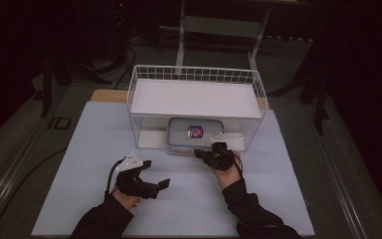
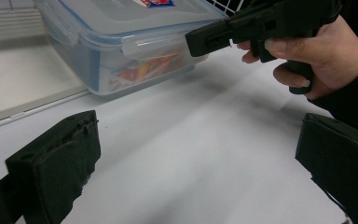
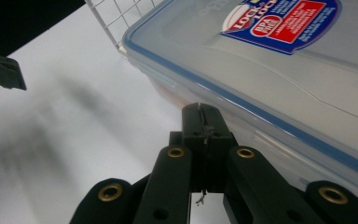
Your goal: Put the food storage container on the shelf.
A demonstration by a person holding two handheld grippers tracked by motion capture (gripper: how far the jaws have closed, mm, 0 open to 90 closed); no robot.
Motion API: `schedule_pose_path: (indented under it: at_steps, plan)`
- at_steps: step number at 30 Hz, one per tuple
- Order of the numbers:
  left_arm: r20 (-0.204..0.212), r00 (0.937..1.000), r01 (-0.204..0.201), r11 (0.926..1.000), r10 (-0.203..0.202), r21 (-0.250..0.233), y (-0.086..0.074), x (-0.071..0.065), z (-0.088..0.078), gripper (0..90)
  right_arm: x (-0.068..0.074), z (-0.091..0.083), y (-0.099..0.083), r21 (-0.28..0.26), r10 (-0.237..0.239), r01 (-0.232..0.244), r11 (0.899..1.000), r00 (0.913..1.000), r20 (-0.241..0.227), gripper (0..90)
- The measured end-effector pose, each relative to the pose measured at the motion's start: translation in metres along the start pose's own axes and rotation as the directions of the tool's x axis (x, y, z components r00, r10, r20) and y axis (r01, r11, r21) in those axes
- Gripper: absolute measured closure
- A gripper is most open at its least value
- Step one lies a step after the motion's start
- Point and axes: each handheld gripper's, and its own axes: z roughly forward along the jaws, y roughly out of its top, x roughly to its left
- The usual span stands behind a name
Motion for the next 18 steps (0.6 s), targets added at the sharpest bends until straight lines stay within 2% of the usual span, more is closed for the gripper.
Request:
schedule_pose_path:
  at_steps: [3,7,11,18]
  plan:
    - [0.001,1.0,0.003,1.0,-0.003,-0.002,0.0,0.001,0.0,0.0,-0.002,0.003,0.002,0.0,0.01,-0.01,1.0,1.0,-0.001,90.0]
    - [-0.002,1.0,0.001,1.0,-0.001,-0.002,0.0,0.001,-0.001,0.0,-0.006,0.009,0.002,0.009,0.018,-0.018,1.0,0.9996,0.022,89.9]
    - [0.0,1.0,0.004,1.0,-0.004,-0.006,0.0,0.002,-0.001,0.0,-0.015,0.015,-0.003,0.012,0.069,-0.069,0.998,0.9969,0.038,90.0]
    - [0.002,1.0,0.004,1.0,-0.004,-0.002,-0.001,0.003,0.0,0.0,-0.021,0.019,0.004,-0.008,0.067,-0.067,0.998,0.9953,0.069,89.9]
